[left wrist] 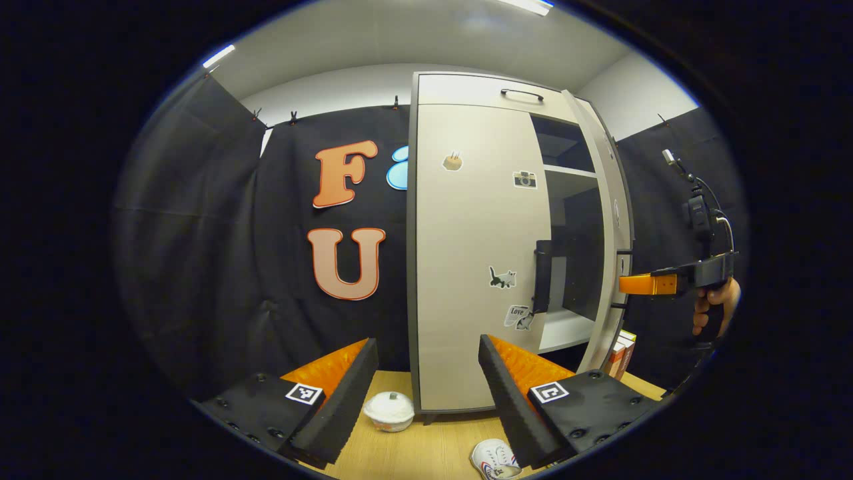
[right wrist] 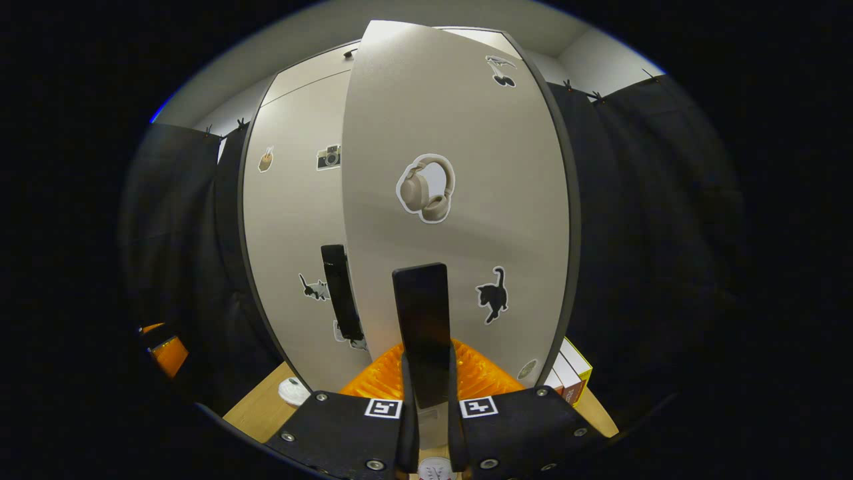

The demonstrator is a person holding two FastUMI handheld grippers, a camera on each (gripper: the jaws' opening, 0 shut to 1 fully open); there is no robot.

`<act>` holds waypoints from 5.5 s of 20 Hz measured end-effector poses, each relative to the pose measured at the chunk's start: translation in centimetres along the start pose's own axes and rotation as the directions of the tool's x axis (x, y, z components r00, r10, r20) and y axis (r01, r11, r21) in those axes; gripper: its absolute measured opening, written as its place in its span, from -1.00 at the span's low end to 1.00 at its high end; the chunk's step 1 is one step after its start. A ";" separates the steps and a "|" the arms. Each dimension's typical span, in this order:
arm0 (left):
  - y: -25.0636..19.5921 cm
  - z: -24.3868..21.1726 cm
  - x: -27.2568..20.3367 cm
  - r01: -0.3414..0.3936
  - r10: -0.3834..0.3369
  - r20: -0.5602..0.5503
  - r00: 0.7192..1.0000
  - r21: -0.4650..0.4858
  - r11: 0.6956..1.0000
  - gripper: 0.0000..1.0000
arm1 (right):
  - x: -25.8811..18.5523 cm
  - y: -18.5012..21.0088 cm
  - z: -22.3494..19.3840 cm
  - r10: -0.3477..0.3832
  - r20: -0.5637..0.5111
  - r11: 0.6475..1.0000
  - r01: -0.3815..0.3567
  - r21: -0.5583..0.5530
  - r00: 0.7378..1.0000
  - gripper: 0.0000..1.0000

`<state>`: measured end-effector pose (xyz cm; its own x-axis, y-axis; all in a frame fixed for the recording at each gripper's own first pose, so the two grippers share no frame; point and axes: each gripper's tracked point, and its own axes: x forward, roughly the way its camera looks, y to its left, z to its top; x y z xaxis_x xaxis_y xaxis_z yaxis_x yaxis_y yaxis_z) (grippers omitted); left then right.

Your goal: Grab one shoe with the right hand and put it into the shoe cabinet, grab the other shoe with the left hand and put it into the shoe cabinet; then close the right door with the right hand and the left door with the left hand.

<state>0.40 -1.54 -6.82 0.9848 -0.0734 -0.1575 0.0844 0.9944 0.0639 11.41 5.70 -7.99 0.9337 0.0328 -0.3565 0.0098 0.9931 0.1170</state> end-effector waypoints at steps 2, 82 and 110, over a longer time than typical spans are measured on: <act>-1.4 0.2 1.0 0.025 -0.025 0.004 1.000 0.000 1.000 0.94 | -0.8 -0.8 0.0 -0.003 0.000 1.000 0.003 -0.004 1.000 -0.66; 6.5 1.7 1.1 -0.210 0.206 -0.093 0.974 -0.037 0.977 -0.85 | -3.9 1.5 -9.9 0.169 -0.196 0.978 -0.189 -0.085 0.966 0.55; 3.5 -1.4 -6.5 -0.058 0.056 0.035 0.998 0.058 0.997 0.39 | -3.4 -0.5 -33.8 0.040 -0.674 0.998 -0.063 -0.010 0.738 0.41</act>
<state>-5.95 2.48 -6.91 0.9926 -0.0205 -0.1194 0.0360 0.9909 0.1295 -3.81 8.95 -38.15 0.4480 0.1395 -0.8831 -0.0525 0.9902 0.1298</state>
